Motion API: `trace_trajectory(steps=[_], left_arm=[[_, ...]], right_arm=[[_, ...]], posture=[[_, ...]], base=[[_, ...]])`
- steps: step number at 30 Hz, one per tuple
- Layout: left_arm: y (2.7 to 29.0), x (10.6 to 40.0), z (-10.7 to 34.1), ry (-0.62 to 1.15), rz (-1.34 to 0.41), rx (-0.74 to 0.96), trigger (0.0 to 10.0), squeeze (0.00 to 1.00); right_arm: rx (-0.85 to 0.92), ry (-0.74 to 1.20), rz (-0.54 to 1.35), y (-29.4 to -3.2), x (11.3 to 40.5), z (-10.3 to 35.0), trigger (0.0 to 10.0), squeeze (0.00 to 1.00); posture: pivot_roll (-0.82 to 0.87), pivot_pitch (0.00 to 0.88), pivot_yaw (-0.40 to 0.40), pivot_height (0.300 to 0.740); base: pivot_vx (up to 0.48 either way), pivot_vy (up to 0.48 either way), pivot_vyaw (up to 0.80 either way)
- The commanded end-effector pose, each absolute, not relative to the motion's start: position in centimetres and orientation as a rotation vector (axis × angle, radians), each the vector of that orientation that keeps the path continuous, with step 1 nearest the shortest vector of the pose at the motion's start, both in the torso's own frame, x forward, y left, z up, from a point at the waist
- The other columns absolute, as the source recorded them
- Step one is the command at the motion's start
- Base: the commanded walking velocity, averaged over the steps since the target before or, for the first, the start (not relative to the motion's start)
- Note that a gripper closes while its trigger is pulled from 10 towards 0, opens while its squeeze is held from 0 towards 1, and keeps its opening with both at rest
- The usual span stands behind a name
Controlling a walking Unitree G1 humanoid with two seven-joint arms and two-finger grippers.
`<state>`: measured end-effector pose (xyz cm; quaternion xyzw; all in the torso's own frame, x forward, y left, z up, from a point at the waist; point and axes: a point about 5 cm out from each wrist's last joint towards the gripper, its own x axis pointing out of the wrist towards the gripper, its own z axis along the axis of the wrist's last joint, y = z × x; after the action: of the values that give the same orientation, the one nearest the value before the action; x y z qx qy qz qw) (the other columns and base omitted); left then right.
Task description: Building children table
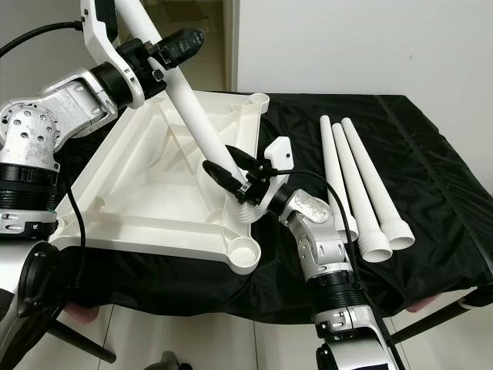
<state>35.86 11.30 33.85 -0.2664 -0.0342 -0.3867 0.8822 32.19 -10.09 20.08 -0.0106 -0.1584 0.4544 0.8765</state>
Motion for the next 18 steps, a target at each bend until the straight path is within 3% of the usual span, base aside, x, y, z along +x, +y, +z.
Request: trace_trajectory(steps=[1,10,11,12,13,16,17,18], left_arm=[[10.2,34.4,35.5,-0.177,-1.144,-0.554,0.0,0.00],[10.4,34.8,35.8,-0.173,-1.117,-0.558,0.0,0.00],[10.4,35.1,36.0,-0.160,-1.091,-0.539,6.0,0.00],[10.4,35.1,36.0,-0.160,-1.091,-0.539,6.0,0.00],[10.4,35.2,36.0,-0.151,-1.083,-0.529,9.6,0.00],[10.4,35.3,36.0,-0.146,-1.076,-0.526,10.0,0.00],[10.4,35.5,36.0,-0.136,-1.060,-0.515,10.0,0.00],[10.4,35.6,36.0,-0.130,-1.049,-0.508,10.0,0.00]], right_arm=[[-0.027,-0.322,0.941,-10.1,32.2,19.8,10.0,0.00],[-0.026,-0.312,0.914,-10.2,32.6,19.8,10.0,0.00],[-0.022,-0.297,0.893,-10.3,32.9,19.8,10.0,0.00],[-0.022,-0.297,0.893,-10.3,32.9,19.8,10.0,0.00],[-0.023,-0.291,0.890,-10.4,32.9,19.9,10.0,0.00],[-0.022,-0.288,0.890,-10.4,33.0,19.9,10.0,0.00],[-0.010,-0.284,0.893,-10.5,33.1,20.0,10.0,0.20],[0.000,-0.283,0.895,-10.6,33.1,20.1,10.0,0.20]], posture=[[-0.03,0.000,0.043,0.740],[-0.03,0.000,0.043,0.740],[-0.03,0.000,0.041,0.740],[-0.03,0.000,0.041,0.740],[-0.03,0.000,0.041,0.740],[-0.03,0.000,0.038,0.740],[-0.03,0.000,0.037,0.740],[-0.03,0.000,0.037,0.740]], base=[[0.000,0.000,0.00],[0.000,0.000,0.00],[0.000,0.000,0.00],[0.000,0.000,0.00],[0.000,0.000,0.00],[0.000,0.000,0.00],[0.000,0.000,0.00],[0.000,0.000,0.00]])
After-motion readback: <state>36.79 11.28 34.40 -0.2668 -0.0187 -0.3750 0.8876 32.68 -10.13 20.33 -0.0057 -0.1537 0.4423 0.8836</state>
